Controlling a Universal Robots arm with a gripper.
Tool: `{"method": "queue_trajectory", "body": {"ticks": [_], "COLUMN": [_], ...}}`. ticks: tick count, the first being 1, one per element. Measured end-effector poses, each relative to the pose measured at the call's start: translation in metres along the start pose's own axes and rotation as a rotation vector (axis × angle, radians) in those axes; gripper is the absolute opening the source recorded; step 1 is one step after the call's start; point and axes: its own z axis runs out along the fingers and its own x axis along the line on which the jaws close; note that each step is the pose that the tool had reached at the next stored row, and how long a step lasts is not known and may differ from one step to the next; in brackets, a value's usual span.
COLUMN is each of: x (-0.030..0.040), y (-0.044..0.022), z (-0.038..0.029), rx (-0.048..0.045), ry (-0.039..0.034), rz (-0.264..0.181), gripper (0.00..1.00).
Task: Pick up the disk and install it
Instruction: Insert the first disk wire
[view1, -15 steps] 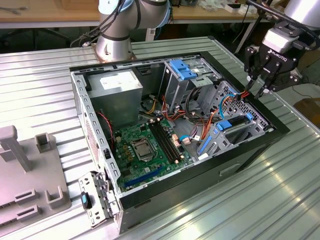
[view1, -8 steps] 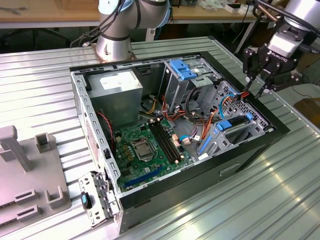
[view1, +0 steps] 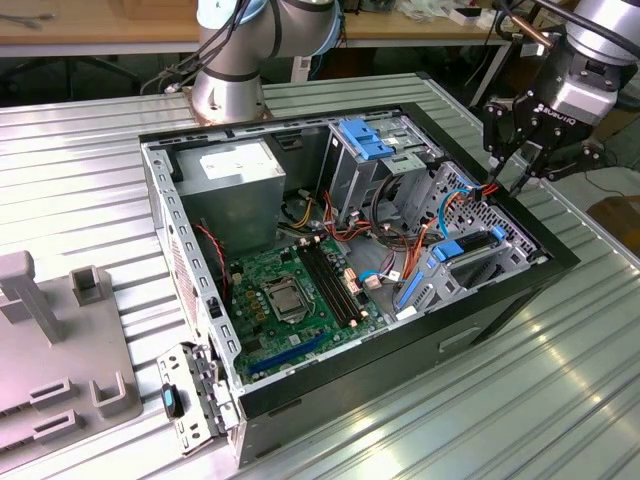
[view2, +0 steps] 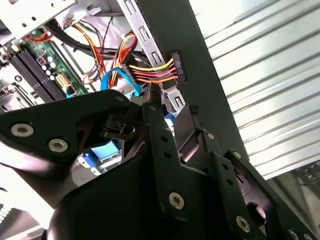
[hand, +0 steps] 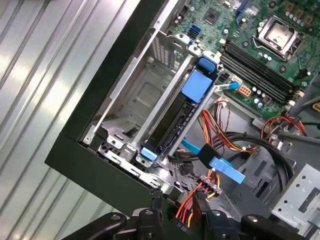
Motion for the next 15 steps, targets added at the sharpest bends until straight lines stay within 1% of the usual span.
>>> {"method": "queue_trajectory", "body": {"ticks": [1,3,5,8,10,12,15], "x": [0.0000,0.0000,0.0000,0.0004,0.0008,0.0014,0.0014], "y": [0.0000,0.0001,0.0000,-0.0005,-0.0013,-0.0034,-0.0067], "z": [0.0002,0.0011,0.0014,0.0020,0.0023,0.0029,0.0037], "rx": [0.0007,0.0033,0.0045,0.0067,0.0076,0.0088,0.0082], "ry": [-0.0011,-0.0050,-0.0068,-0.0102,-0.0115,-0.0135,-0.0135], "rz": [-0.018,-0.091,-0.126,-0.189,-0.211,-0.249,-0.290], "gripper": [0.38,0.38,0.38,0.38,0.38,0.38,0.38]}}
